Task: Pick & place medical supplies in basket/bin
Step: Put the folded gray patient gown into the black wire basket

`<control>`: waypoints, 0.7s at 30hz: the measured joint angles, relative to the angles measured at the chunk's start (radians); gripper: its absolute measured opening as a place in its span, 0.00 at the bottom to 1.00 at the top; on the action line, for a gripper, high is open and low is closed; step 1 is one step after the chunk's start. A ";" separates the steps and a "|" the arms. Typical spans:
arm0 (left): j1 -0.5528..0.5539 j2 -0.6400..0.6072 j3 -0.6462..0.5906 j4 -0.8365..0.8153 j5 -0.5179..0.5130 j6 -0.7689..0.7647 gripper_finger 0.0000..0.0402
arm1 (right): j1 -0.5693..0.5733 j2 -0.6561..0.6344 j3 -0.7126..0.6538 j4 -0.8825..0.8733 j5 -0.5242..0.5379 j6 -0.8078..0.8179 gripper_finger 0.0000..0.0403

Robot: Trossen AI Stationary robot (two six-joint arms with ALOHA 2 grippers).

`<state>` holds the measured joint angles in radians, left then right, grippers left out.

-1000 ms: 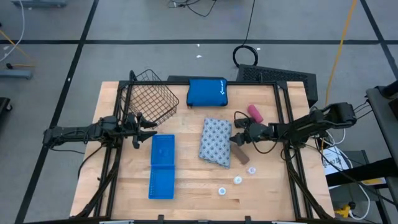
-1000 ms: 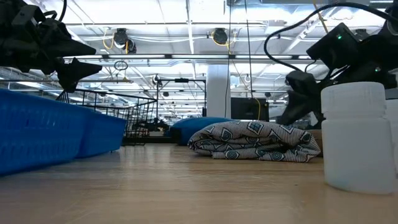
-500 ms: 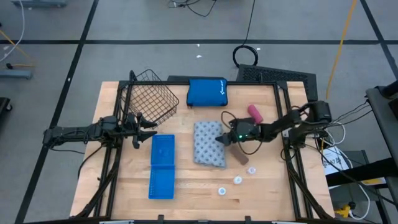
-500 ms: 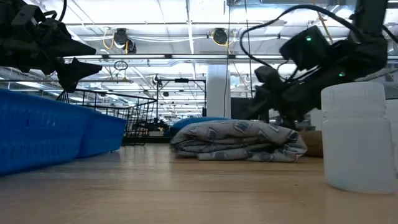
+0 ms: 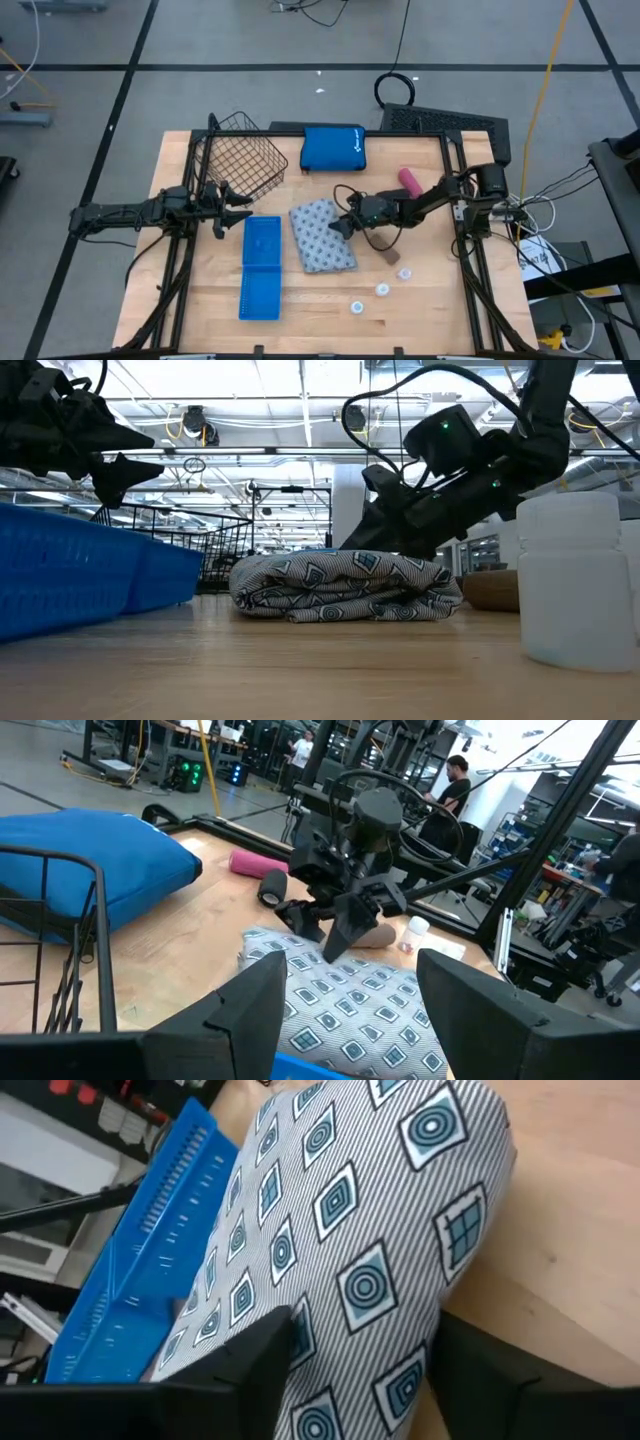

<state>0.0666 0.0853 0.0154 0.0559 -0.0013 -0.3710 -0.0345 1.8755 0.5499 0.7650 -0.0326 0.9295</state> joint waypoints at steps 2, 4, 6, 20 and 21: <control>0.000 0.000 0.000 0.000 0.000 0.000 0.58 | 0.000 0.004 0.000 0.001 -0.015 -0.022 0.42; 0.000 0.000 0.000 0.000 0.000 0.000 0.58 | 0.000 0.006 0.000 0.000 -0.021 -0.048 0.36; 0.000 0.000 0.000 0.000 0.000 0.000 0.58 | 0.000 0.007 0.000 -0.002 -0.025 -0.082 0.29; 0.000 0.000 0.000 0.000 0.000 0.000 0.58 | -0.005 0.003 -0.006 0.300 -0.119 -0.217 0.04; 0.000 0.000 0.000 0.000 0.000 0.000 0.58 | -0.011 -0.005 -0.010 0.313 -0.134 -0.221 0.04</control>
<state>0.0666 0.0853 0.0151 0.0559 -0.0013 -0.3710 -0.0453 1.8701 0.5400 1.0782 -0.1663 0.7081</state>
